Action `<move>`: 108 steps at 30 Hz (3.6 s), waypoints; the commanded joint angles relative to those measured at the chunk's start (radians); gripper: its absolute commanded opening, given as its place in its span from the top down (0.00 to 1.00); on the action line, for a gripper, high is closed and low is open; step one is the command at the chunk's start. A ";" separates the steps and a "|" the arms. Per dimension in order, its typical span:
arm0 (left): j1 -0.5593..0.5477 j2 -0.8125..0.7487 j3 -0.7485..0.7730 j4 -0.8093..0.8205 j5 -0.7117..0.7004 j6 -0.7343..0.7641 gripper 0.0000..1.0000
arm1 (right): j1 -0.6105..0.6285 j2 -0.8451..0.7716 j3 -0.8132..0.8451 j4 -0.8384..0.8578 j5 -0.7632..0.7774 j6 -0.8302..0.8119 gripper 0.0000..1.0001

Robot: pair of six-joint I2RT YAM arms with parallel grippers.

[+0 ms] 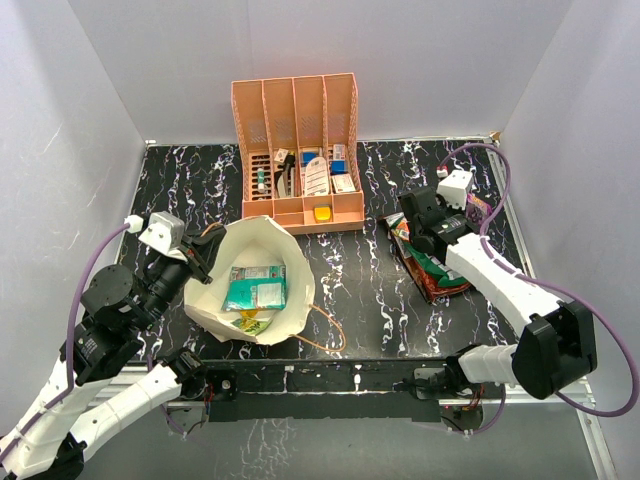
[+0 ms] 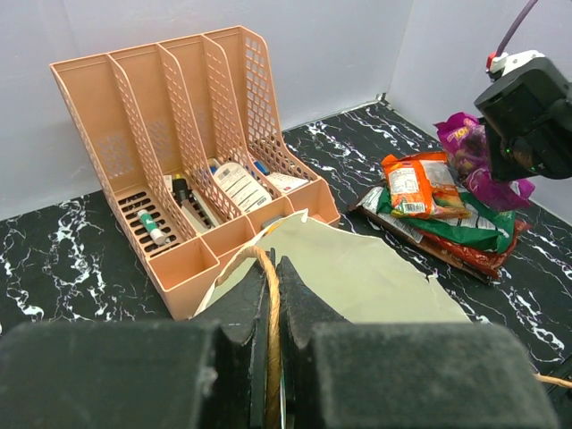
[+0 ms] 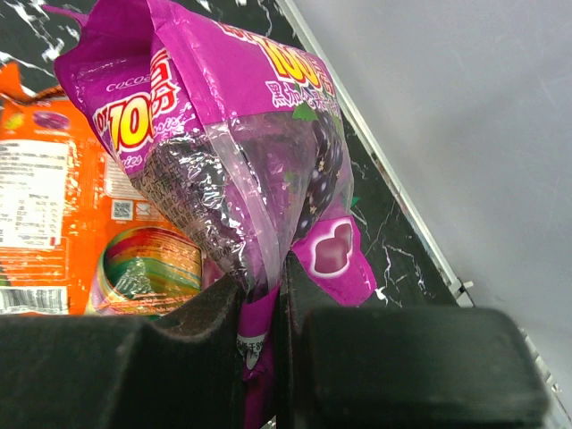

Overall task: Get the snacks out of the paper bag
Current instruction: Place the snack at the center of the board, then adjust the paper bag at the center of the board.

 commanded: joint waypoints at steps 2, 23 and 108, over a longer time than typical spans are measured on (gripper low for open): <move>-0.005 -0.011 0.008 0.008 0.024 -0.009 1.00 | -0.012 0.038 -0.002 0.050 0.047 0.092 0.93; -0.005 -0.016 0.008 0.001 0.026 -0.012 1.00 | -0.019 0.212 -0.108 0.184 -0.192 0.173 0.78; -0.005 -0.008 -0.139 0.083 0.542 0.094 1.00 | 0.762 0.212 -0.080 0.576 -0.745 0.341 0.45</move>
